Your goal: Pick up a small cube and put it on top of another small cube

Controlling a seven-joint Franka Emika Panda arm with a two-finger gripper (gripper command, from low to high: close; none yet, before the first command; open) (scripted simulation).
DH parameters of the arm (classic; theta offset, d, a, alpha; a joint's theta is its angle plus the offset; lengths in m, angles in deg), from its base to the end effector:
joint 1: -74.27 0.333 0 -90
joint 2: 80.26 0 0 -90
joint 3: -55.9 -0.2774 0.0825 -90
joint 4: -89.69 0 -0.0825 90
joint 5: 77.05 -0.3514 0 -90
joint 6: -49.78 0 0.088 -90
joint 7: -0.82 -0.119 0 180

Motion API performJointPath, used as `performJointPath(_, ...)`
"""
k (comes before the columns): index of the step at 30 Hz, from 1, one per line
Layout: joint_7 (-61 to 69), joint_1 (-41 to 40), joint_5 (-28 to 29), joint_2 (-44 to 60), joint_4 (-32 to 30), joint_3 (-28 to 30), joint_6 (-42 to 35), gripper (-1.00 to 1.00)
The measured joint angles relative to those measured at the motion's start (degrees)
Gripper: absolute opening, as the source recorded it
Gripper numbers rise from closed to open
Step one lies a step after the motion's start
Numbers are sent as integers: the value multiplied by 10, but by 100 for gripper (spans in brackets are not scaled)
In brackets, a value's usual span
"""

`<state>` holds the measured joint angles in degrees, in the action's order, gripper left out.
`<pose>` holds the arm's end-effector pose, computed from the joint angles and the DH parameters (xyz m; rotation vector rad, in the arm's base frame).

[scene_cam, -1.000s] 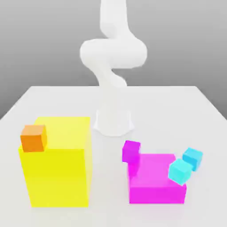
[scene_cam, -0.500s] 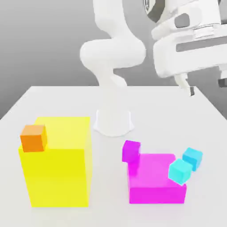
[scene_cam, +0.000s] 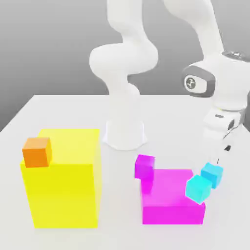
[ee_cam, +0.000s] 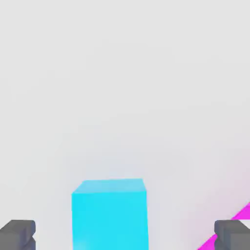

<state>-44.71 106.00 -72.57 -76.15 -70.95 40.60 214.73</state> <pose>0.2421 0.2704 0.1687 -3.1338 -0.1583 -0.0091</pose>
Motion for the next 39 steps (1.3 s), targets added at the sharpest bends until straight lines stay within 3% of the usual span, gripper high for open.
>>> performJointPath(5, -65, 68, 88, 103, 18, 90, 81, 0)
performJointPath(6, -67, 80, 89, 117, 20, 102, 93, -100)
performJointPath(14, -64, 73, 86, 103, 17, 94, 82, -100)
performJointPath(20, 22, 48, -24, -15, -6, 44, -11, -100)
performJointPath(26, 217, 29, -98, -120, -31, 100, -95, -100)
performJointPath(31, 341, -2, -80, -207, -52, 160, -162, -100)
performJointPath(39, 502, -85, 5, -351, -87, 237, -268, -100)
